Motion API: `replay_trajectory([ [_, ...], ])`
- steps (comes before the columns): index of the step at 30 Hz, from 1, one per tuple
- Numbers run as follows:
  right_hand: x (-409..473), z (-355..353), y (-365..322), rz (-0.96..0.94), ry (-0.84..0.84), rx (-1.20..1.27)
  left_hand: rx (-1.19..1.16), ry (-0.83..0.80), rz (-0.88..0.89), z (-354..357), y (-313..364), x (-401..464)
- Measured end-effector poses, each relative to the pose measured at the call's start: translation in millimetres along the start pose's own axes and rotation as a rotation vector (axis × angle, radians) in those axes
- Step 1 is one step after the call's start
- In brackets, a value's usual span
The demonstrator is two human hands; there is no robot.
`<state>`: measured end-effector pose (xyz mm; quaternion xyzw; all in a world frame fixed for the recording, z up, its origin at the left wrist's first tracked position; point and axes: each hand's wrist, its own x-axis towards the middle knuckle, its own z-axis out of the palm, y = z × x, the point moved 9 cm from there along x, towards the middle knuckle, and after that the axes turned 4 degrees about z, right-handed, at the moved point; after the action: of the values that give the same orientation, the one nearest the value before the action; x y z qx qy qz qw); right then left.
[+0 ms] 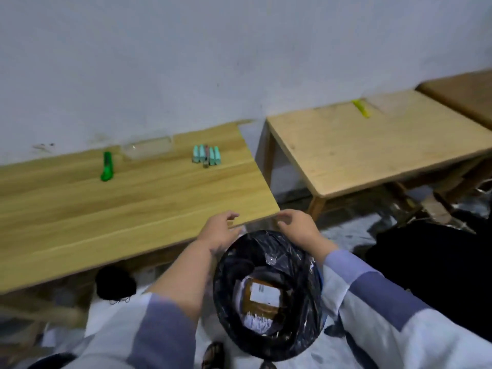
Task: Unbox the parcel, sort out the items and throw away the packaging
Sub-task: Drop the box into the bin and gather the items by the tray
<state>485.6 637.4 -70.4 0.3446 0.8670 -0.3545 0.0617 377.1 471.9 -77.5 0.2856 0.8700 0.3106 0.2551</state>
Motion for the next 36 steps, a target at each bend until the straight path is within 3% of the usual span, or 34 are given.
replay_trajectory([
  [8, 30.2, 4.4, -106.7, -0.120, 0.012, -0.002, 0.043, 0.207, -0.035, -112.6, -43.1, 3.5],
  [18, 124.6, 65.6, -199.3, 0.037, 0.045, 0.029, 0.058, 0.271, -0.073, -230.6, -149.0, 75.9],
  [26, 185.9, 87.4, -218.2, 0.223, 0.222, -0.027, 0.019, 0.359, -0.105, -299.0, -213.6, 134.4],
  [36, 235.8, 102.7, -225.9, 0.339, 0.280, -0.084, -0.029, 0.473, -0.199, -306.0, -247.8, 193.7],
])
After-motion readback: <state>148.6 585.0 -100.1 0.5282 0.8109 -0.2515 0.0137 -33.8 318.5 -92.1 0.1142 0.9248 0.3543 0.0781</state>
